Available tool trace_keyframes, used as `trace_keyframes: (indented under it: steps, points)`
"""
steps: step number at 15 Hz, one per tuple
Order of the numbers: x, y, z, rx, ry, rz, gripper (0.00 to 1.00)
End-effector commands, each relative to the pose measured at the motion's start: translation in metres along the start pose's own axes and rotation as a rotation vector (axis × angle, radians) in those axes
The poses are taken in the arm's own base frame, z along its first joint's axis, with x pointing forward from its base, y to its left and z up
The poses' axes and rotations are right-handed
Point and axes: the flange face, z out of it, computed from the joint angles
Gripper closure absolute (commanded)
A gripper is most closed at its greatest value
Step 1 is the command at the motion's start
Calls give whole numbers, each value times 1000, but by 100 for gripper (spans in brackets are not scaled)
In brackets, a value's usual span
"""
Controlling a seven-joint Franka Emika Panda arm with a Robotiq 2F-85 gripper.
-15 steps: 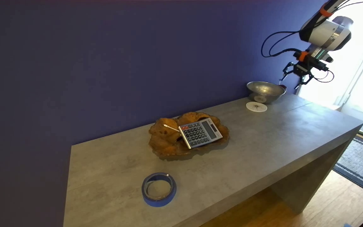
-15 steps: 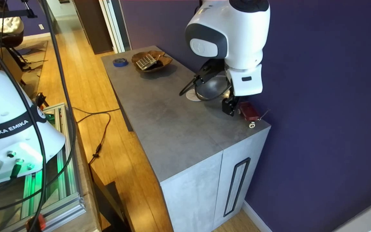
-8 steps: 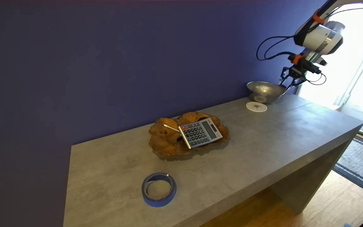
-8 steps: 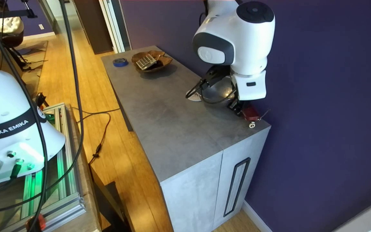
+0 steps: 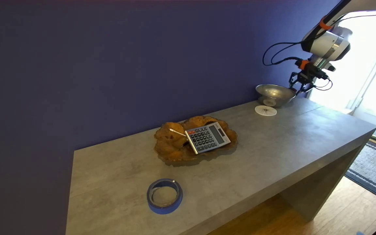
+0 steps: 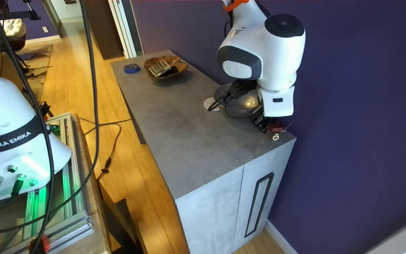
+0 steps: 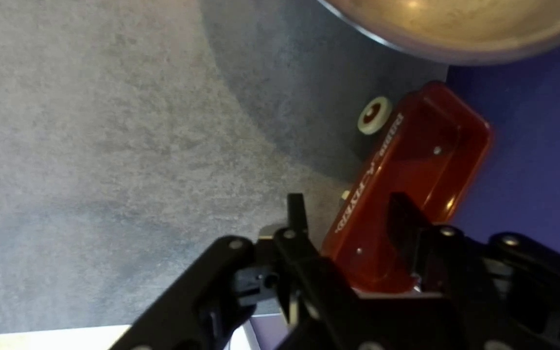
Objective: Put the red wagon in the silver bowl
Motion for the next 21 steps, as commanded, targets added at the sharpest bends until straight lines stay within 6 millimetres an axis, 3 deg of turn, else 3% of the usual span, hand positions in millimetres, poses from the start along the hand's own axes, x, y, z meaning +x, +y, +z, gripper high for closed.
trace_keyframes:
  steps: [1,3,8,11,14,18,21]
  points:
    - [5,-4,2,-1,20,31,83]
    - [5,-3,-3,3,25,36,98]
    - [12,9,-21,-4,58,47,99]
    - [25,36,-52,1,78,64,99]
    - [23,68,-91,8,57,7,99]
    - [-8,81,-135,73,44,-197,99]
    - [-66,67,-144,103,-1,-363,99]
